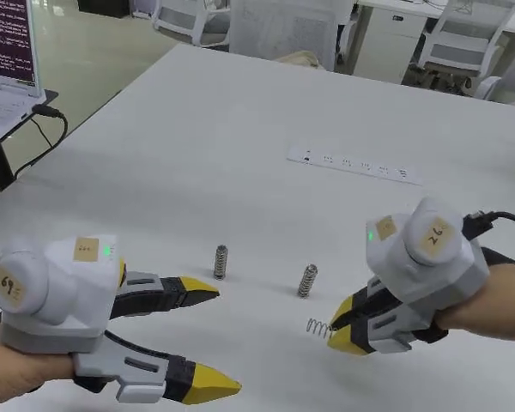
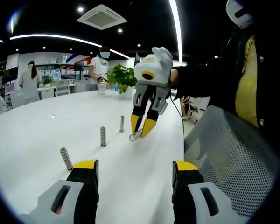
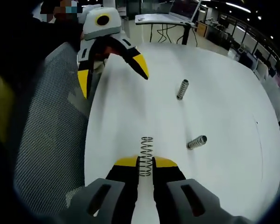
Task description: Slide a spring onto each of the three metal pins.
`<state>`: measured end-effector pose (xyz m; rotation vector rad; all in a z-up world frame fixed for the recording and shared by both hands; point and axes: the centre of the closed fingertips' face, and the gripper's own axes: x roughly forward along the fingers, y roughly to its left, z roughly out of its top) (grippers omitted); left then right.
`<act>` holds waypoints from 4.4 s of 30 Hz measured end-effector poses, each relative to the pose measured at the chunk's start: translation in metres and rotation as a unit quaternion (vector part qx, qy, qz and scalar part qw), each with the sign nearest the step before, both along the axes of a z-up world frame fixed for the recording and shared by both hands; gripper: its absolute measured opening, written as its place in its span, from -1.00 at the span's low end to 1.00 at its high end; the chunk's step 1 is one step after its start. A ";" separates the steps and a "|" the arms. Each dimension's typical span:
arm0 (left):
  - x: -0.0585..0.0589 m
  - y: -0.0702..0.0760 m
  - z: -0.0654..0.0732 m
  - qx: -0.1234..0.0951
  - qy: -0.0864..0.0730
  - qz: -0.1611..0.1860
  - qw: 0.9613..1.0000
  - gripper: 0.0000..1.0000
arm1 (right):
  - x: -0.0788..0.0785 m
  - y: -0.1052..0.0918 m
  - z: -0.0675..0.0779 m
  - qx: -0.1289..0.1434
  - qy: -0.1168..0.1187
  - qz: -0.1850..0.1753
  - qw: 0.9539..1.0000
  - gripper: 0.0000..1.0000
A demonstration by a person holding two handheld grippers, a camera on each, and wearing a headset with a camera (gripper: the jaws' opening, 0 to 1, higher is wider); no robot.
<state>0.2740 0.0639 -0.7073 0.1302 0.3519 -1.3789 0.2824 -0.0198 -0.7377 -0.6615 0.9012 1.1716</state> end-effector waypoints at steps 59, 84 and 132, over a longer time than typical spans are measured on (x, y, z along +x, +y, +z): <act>0.002 -0.028 0.019 0.000 -0.047 -0.049 0.998 -0.92 | -0.014 0.062 0.036 -0.023 -0.020 0.134 0.991 -0.84; -0.004 -0.027 0.019 0.003 -0.033 -0.067 0.997 -0.96 | -0.015 0.054 0.030 -0.006 -0.011 0.127 0.992 -0.82; -0.006 -0.026 0.016 0.007 -0.043 -0.071 0.997 -0.95 | -0.020 0.078 0.070 0.020 -0.025 0.129 0.991 -0.86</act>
